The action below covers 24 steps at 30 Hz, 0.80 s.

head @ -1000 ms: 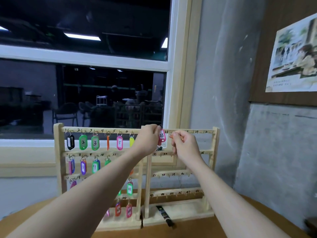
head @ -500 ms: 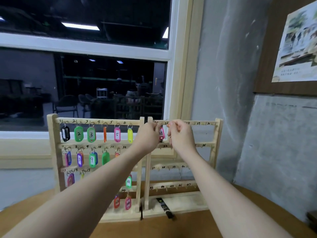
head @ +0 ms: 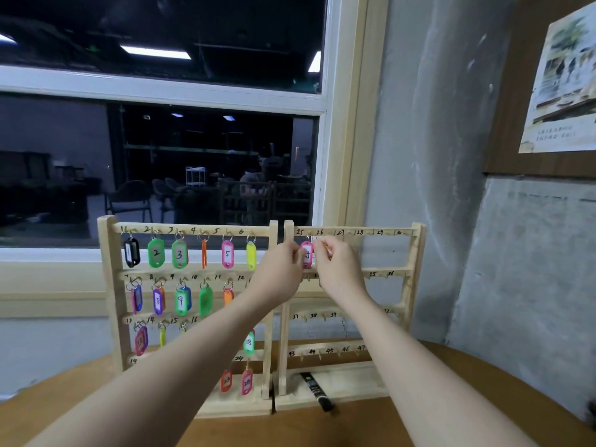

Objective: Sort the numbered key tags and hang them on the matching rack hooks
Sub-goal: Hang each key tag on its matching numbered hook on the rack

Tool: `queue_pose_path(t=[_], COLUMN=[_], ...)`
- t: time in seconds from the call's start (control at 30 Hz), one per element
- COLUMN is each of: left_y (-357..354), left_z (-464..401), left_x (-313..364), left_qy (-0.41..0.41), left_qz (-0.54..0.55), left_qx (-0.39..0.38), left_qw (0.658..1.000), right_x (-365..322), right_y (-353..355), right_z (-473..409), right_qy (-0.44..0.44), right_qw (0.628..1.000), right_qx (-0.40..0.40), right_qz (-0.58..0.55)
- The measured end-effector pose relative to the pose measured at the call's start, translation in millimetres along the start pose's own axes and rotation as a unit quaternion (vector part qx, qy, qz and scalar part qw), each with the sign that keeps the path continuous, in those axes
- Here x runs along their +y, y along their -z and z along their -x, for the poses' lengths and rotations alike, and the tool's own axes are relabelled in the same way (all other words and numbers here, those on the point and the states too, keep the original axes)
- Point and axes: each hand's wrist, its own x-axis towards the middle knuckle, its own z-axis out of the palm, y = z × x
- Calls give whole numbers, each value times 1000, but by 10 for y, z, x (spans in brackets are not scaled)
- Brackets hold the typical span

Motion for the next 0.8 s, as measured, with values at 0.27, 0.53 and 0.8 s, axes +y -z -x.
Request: queue_pose_path(t=[0.27,0.53,0.8], left_y=[-179,-1049,-1877], left_z=[491,1481,2087], left_x=[-303,-444,-287], left_qy=[18,21,23], left_qz=[-60,-93,-42], left_qx=[-99,-304,-367], left_qw=[993,948,929], right_x=[521,1150,1455], right_y=[235,882,1449], right_z=[678,2059,3065], right_qy=[-111,-235,-273], right_qw=[991,960,924], right_qx=[-68,-145,-102], right_qz=[-31,54,249])
